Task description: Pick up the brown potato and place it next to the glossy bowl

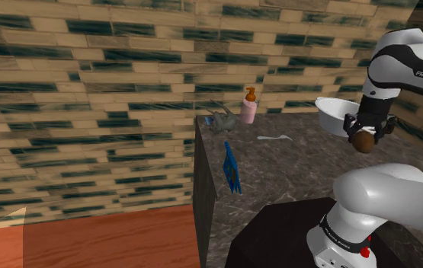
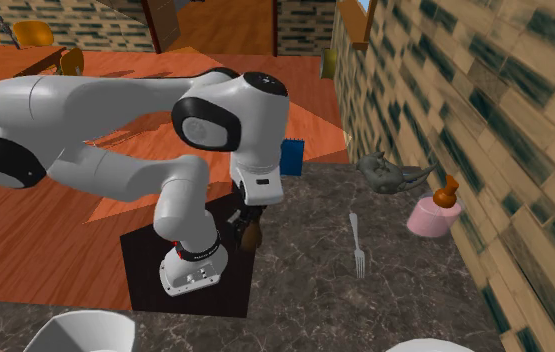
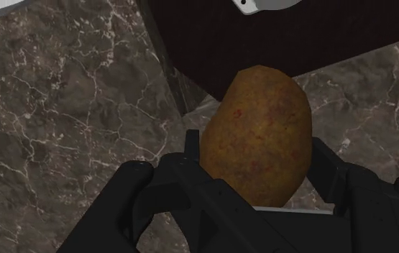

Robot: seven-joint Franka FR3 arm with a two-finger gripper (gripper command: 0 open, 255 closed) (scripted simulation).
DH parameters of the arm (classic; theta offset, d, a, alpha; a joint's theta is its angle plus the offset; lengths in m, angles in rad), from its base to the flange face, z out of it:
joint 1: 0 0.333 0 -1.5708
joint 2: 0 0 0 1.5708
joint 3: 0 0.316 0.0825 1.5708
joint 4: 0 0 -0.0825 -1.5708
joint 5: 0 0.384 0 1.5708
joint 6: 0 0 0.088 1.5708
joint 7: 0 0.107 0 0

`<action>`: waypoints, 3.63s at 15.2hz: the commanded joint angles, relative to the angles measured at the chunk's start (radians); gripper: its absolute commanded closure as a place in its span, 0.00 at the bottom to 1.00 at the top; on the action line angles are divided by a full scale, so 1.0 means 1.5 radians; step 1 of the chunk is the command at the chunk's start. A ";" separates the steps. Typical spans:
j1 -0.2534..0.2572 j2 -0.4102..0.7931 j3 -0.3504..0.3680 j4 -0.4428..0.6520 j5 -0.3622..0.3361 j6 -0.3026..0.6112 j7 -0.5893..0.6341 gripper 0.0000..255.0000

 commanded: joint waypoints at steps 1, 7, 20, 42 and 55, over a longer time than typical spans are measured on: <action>-0.020 -0.026 -0.030 -0.003 -0.038 -0.016 -0.036 1.00; -0.070 -0.069 -0.128 0.015 -0.150 -0.044 -0.141 1.00; -0.105 -0.061 -0.340 0.148 -0.369 -0.045 -0.354 1.00; 0.119 0.031 -0.670 0.632 -0.574 0.009 -0.673 1.00; 0.116 -0.010 -0.729 0.587 -0.623 0.067 -0.657 1.00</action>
